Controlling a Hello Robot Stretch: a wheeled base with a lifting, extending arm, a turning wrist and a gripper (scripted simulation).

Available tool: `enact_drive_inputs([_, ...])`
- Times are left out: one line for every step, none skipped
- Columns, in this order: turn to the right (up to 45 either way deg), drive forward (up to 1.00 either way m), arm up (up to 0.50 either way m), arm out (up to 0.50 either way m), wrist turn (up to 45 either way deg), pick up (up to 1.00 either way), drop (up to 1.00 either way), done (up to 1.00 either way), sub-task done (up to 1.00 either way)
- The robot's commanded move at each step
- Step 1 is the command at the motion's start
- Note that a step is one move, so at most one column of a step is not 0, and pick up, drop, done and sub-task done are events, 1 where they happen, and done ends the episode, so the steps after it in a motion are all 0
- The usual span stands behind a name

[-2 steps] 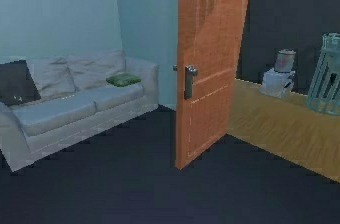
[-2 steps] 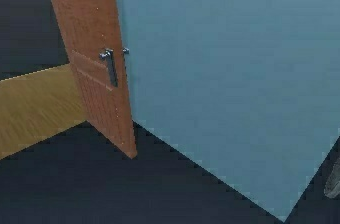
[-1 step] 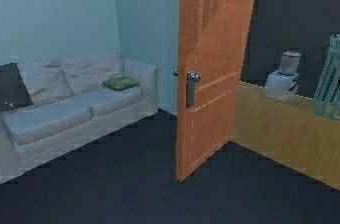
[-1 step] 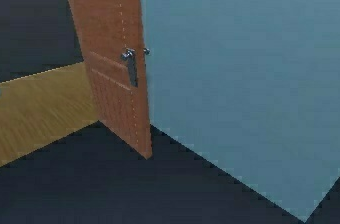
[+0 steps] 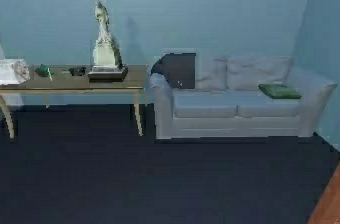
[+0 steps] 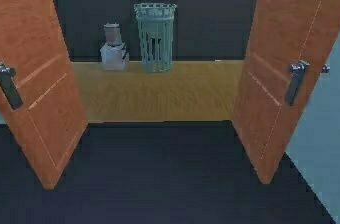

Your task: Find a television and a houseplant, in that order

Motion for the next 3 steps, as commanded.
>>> enact_drive_inputs([-42.0,0.0,0.0,0.0,0.0,0.0,0.0,0.0,0.0])
enact_drive_inputs([0.0,0.35,0.0,0.0,0.0,0.0,0.0,0.0,0.0])
enact_drive_inputs([-21.0,0.0,0.0,0.0,0.0,0.0,0.0,0.0,0.0])
